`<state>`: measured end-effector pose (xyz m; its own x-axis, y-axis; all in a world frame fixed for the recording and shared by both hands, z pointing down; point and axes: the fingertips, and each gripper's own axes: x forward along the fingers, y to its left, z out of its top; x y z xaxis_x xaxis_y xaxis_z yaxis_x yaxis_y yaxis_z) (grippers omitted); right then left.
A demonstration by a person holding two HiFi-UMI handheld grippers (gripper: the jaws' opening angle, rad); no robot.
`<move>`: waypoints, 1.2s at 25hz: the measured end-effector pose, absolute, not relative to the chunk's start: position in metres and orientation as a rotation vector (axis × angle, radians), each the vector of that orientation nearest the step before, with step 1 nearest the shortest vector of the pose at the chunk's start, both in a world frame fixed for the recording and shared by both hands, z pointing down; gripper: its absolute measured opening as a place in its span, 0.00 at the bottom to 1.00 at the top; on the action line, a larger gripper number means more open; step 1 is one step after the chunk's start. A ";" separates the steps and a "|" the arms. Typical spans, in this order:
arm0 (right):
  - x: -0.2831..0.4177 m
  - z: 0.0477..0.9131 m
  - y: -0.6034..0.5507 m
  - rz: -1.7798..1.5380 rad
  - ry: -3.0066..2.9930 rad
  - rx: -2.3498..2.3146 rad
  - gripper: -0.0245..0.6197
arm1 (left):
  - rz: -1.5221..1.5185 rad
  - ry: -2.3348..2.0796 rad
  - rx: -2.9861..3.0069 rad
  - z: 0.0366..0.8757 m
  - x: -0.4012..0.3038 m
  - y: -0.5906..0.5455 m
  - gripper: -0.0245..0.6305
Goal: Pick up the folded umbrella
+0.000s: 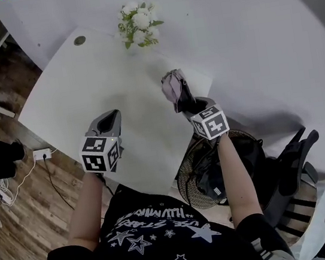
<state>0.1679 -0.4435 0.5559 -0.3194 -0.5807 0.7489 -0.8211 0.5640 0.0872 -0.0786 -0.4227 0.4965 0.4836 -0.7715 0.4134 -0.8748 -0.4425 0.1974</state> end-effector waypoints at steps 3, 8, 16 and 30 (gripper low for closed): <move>0.165 0.542 -0.429 0.430 -2.091 1.168 0.40 | 0.358 -1.392 2.356 0.490 -0.078 -0.409 0.04; 0.159 0.516 -0.407 0.458 -2.194 1.233 0.40 | 0.331 -1.423 2.374 0.477 -0.074 -0.384 0.04; 0.155 0.488 -0.358 0.471 -2.303 1.265 0.40 | 0.307 -1.469 2.388 0.464 -0.065 -0.333 0.04; 0.163 0.458 -0.246 0.451 -2.419 1.290 0.40 | 0.251 -1.533 2.397 0.449 -0.053 -0.218 0.04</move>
